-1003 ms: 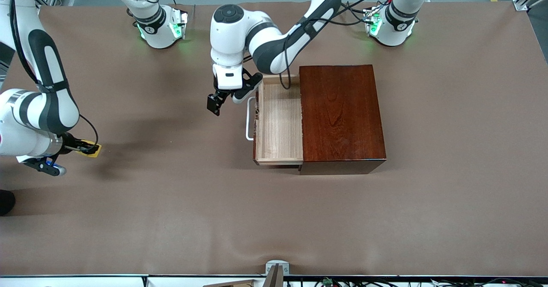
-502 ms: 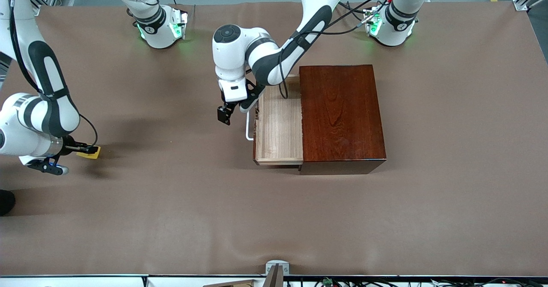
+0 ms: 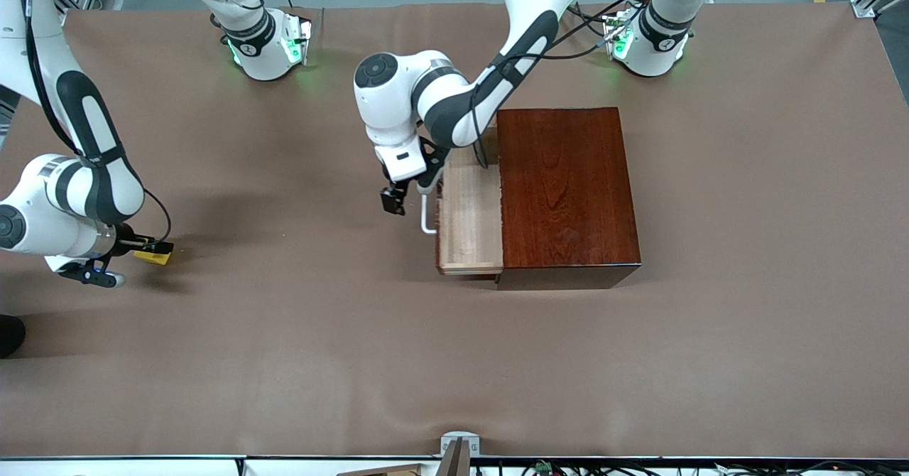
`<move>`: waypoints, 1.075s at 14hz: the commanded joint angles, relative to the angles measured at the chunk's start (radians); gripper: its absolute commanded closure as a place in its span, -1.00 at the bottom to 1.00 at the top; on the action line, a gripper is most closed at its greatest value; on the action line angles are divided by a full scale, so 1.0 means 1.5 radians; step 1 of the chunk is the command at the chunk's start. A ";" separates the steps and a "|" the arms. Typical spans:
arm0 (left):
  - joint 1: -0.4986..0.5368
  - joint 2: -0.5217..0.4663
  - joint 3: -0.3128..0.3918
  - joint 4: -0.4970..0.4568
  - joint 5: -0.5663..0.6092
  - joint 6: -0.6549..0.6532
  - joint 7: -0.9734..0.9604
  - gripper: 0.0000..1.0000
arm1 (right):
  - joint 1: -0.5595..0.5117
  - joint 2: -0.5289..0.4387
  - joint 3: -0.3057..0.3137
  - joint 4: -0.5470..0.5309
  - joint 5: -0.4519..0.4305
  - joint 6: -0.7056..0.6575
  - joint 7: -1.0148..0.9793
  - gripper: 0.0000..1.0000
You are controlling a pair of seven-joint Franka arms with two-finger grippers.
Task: Open drawer, take yellow block, close drawer
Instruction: 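Push the drawer shut with the left gripper while the right gripper drops the cube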
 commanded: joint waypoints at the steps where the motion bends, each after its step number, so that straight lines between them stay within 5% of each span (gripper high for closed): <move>1: 0.023 -0.016 0.007 -0.002 0.008 -0.078 0.007 -1.00 | 0.005 -0.045 0.009 0.018 -0.012 -0.067 0.001 -1.00; 9: 0.027 -0.024 0.012 -0.011 0.011 -0.269 -0.001 -1.00 | 0.017 -0.142 0.010 0.122 -0.006 -0.176 -0.001 -1.00; 15: 0.026 -0.036 -0.002 -0.002 -0.014 -0.241 0.010 -1.00 | 0.068 -0.144 0.009 0.304 -0.003 -0.413 -0.002 -1.00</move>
